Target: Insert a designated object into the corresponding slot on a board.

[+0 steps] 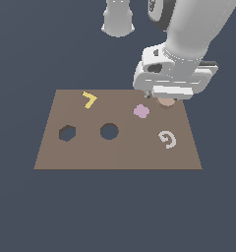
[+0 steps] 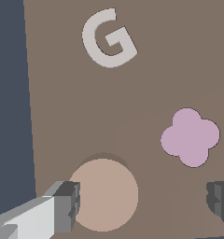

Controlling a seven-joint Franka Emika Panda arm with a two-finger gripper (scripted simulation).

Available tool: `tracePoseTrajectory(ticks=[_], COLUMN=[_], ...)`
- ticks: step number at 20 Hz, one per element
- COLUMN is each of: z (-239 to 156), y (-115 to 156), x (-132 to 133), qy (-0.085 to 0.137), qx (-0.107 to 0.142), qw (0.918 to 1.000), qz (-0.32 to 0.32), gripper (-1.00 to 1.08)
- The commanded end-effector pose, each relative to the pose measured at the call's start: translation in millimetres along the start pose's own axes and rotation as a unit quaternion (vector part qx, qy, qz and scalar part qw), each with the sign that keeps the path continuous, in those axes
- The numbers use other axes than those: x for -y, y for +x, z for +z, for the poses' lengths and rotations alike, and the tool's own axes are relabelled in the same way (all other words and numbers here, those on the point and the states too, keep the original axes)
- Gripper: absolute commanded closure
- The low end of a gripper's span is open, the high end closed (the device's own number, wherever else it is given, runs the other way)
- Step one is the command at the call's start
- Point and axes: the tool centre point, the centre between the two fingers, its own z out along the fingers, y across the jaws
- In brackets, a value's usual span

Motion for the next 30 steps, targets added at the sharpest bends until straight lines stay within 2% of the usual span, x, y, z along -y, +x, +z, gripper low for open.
tracePoseTrajectory(ticks=[1, 7, 22, 23, 30], z=[9.5, 21.3, 42.2, 42.2, 42.2], y=[-7.8, -16.9, -17.0, -17.0, -17.0], x=[11.2, 26.0, 27.8, 27.8, 27.8], qy=[0.001, 0.001, 0.002, 0.002, 0.002], qx=[0.003, 0.007, 0.007, 0.007, 0.007], qw=[1.0, 0.9999, 0.9999, 0.9999, 0.9999], qz=[0.007, 0.014, 0.014, 0.014, 0.014], gripper=[-0.92, -0.92, -0.92, 1.08, 1.08])
